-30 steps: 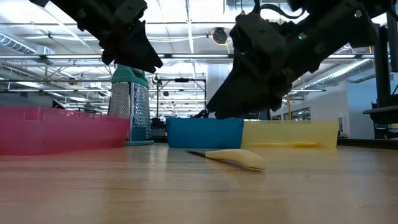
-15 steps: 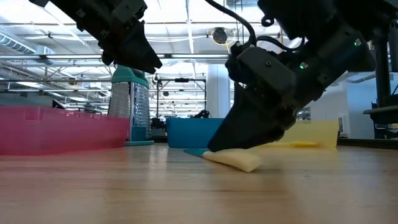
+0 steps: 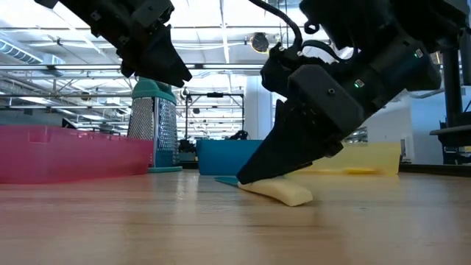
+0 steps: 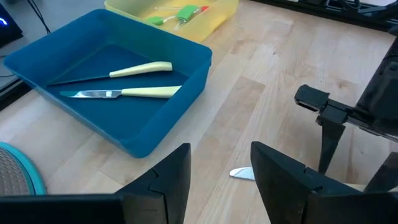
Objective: Pick & Place Kitchen Items
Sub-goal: Put the yellow table knife into the blue bin
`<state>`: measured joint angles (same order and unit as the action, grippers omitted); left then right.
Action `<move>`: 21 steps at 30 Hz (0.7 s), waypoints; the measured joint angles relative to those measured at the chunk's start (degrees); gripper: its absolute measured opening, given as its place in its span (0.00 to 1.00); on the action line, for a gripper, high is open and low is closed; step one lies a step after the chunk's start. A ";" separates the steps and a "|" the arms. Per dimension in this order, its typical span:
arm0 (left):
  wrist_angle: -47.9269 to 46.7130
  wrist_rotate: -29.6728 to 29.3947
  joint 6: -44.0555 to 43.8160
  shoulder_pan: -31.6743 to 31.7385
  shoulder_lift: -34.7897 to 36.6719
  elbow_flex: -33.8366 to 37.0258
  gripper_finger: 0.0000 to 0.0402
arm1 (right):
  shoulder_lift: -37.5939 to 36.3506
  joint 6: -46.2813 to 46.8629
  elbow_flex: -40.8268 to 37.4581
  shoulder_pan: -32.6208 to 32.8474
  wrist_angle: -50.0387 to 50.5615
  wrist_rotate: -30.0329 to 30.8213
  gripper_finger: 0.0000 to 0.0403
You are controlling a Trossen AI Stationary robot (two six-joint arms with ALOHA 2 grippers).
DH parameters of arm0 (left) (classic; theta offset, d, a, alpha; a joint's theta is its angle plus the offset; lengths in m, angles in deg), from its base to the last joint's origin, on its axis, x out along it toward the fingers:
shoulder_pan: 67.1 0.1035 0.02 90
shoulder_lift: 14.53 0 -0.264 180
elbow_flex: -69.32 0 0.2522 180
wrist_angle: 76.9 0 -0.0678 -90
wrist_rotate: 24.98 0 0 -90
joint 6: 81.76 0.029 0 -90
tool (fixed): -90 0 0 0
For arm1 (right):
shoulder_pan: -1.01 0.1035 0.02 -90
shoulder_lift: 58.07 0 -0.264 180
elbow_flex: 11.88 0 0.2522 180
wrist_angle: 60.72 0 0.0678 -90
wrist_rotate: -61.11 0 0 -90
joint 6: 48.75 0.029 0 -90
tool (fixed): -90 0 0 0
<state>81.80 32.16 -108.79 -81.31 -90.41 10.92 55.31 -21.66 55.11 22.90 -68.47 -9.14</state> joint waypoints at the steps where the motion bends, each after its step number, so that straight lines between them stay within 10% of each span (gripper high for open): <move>1: 0.00 0.00 0.00 0.00 0.00 0.00 0.42 | -0.02 -1.31 0.03 -0.19 0.97 -0.03 0.52; 21: -1.46 0.00 -0.04 0.00 0.00 0.00 0.42 | -5.97 -5.48 -0.19 -9.60 20.98 -2.87 0.44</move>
<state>80.34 32.16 -108.83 -81.31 -90.41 10.92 49.33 -27.15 54.92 13.29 -47.49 -12.01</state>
